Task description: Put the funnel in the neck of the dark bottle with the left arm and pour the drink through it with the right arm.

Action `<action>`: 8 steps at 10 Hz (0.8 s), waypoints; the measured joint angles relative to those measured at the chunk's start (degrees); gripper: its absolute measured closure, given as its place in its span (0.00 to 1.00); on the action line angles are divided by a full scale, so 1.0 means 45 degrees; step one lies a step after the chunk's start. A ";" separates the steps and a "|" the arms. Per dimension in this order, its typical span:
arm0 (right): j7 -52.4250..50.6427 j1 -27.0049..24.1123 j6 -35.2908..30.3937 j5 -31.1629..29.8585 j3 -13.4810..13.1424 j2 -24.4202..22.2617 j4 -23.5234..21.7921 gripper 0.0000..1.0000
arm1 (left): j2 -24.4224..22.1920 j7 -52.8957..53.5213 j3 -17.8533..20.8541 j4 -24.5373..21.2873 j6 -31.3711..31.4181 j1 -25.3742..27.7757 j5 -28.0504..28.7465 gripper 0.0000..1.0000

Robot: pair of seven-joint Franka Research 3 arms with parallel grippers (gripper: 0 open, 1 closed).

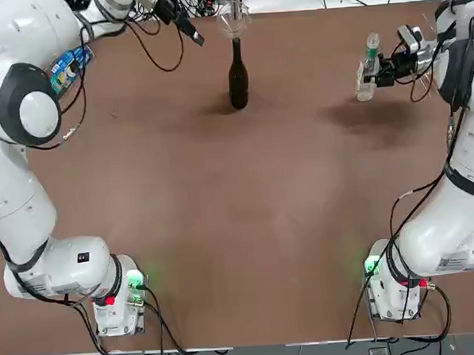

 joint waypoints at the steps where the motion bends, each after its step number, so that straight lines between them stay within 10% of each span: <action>1: 0.0759 0.0063 0.0257 -0.0068 0.0000 -0.0474 0.0010 0.55 | 0.0487 0.2486 -0.0213 -0.0020 0.0180 -0.0025 -0.0972 0.00; 8: 0.6236 0.0543 0.2510 -0.1359 0.0896 -0.3441 0.0461 0.55 | 0.1982 1.1263 -0.1092 -0.0015 0.0264 0.0274 -0.4787 0.00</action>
